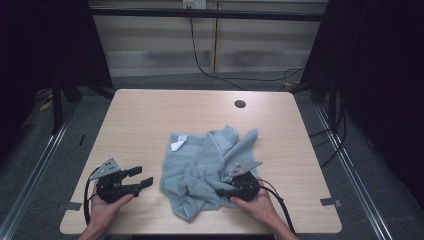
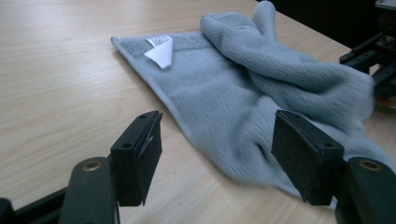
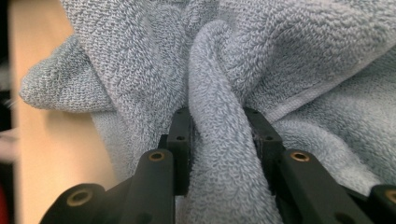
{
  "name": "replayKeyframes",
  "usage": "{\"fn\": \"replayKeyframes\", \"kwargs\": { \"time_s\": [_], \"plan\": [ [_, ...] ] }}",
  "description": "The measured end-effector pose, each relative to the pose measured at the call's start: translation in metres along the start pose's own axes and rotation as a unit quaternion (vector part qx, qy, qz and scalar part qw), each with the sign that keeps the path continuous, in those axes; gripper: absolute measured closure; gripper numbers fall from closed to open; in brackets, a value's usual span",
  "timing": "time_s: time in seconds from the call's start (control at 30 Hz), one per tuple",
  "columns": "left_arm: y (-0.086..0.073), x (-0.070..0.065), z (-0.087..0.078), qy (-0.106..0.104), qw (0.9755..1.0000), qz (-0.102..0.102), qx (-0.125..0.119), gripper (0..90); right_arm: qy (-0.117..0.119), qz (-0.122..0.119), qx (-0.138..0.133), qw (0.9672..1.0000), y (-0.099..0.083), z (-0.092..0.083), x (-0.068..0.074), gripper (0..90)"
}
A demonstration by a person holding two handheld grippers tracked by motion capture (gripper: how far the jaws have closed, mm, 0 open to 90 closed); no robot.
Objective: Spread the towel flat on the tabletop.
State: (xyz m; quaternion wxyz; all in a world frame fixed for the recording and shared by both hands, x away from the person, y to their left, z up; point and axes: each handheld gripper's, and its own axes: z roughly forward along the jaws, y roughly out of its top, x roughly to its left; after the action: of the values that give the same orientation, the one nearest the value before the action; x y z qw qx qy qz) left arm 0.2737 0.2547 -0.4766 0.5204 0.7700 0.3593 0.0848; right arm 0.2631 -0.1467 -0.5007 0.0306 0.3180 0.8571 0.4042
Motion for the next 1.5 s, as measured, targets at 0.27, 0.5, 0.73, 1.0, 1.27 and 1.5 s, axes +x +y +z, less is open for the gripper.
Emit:
{"fn": "replayKeyframes", "kwargs": {
  "time_s": [0.27,0.5,0.73,1.0,1.27,1.5],
  "plan": [
    [0.008,-0.006,0.004,-0.001,0.9999,0.011,-0.004,32.9,0.040,0.005,0.009,0.9991,-0.009,-0.006,0.029,54.4],
    [0.027,-0.016,0.018,-0.020,0.9994,0.030,0.001,33.0,0.014,0.022,-0.042,0.9988,0.000,-0.043,0.016,41.0],
    [0.056,-0.018,0.073,-0.063,0.9975,0.023,0.025,33.1,-0.072,0.039,-0.061,0.9947,0.023,-0.057,-0.037,34.4],
    [0.048,-0.021,0.123,-0.090,0.9923,0.016,0.084,26.5,-0.076,0.055,-0.043,0.9947,0.034,-0.008,-0.071,23.5],
    [0.034,-0.028,0.142,-0.109,0.9860,0.029,0.123,27.4,-0.078,0.038,-0.023,0.9960,0.022,0.014,-0.070,17.5],
    [0.031,-0.034,0.142,-0.138,0.9802,0.063,0.128,67.9,-0.128,0.007,-0.014,0.9917,0.020,0.018,-0.052,37.4]
  ]
}}
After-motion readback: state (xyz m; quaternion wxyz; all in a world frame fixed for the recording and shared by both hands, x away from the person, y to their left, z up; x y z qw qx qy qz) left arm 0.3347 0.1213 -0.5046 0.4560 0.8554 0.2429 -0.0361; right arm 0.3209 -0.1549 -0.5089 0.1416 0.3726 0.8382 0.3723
